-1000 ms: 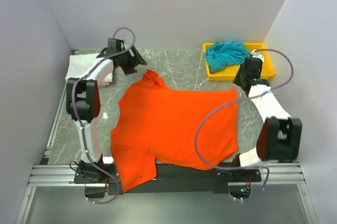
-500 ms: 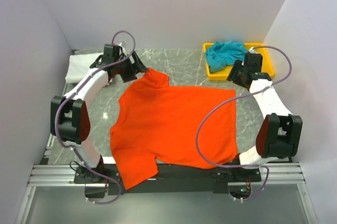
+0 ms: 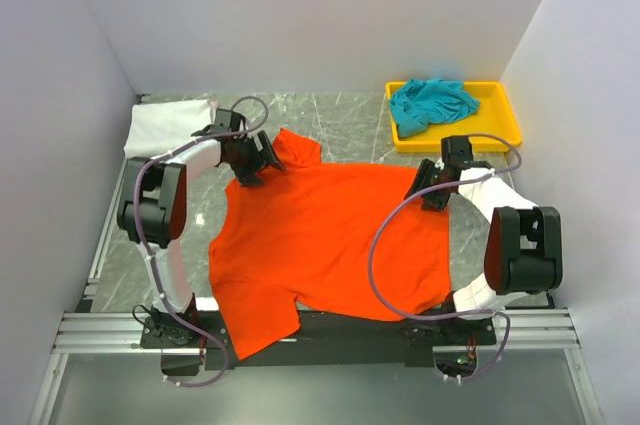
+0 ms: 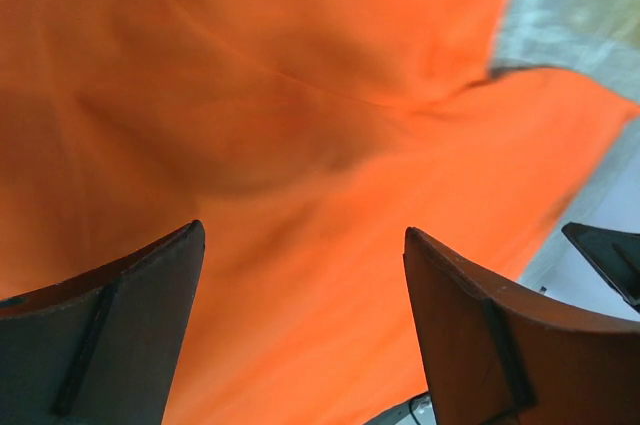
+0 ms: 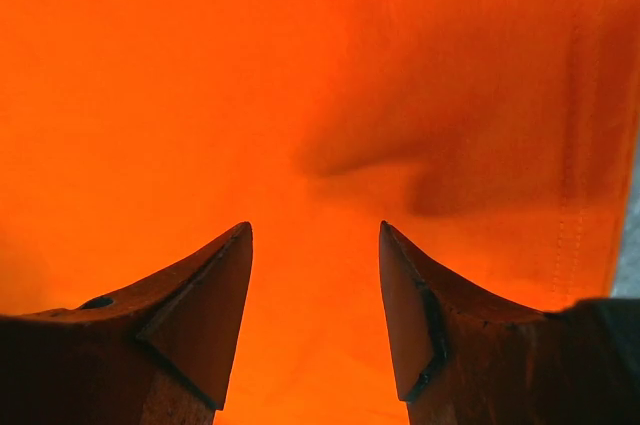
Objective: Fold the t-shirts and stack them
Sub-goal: Flatten the tshirt out
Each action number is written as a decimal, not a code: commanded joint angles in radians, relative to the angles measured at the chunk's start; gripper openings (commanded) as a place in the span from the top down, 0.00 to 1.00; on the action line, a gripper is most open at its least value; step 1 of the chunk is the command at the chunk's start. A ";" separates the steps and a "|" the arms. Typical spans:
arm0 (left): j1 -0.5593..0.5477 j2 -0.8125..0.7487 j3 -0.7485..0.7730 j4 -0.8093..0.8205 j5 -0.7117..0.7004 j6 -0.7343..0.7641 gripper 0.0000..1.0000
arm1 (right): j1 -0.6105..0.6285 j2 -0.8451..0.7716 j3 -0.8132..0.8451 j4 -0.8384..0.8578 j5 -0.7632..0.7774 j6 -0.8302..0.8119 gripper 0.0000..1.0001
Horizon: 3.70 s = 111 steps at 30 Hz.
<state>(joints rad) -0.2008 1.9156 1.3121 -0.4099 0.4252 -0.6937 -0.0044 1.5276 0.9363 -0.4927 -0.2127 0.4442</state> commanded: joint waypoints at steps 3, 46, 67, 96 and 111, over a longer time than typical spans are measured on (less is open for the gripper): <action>0.000 0.083 0.052 0.014 0.037 0.031 0.14 | 0.000 0.066 -0.001 0.023 -0.022 0.021 0.40; -0.072 0.099 0.342 -0.147 -0.243 0.049 0.14 | 0.079 0.072 0.281 -0.204 -0.073 -0.056 0.43; -0.068 0.305 0.357 -0.168 -0.258 0.187 0.14 | 0.156 0.138 0.119 -0.121 0.039 0.050 0.43; -0.057 0.337 0.691 -0.149 -0.192 0.188 0.13 | 0.156 0.192 0.405 -0.319 0.081 -0.021 0.42; -0.055 -0.003 0.280 -0.148 -0.213 0.243 0.13 | 0.242 -0.228 -0.157 -0.258 0.015 0.183 0.42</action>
<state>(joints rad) -0.2584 1.9572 1.6524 -0.5625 0.2119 -0.4808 0.2272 1.3231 0.8021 -0.7940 -0.1860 0.5762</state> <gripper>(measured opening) 0.871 0.581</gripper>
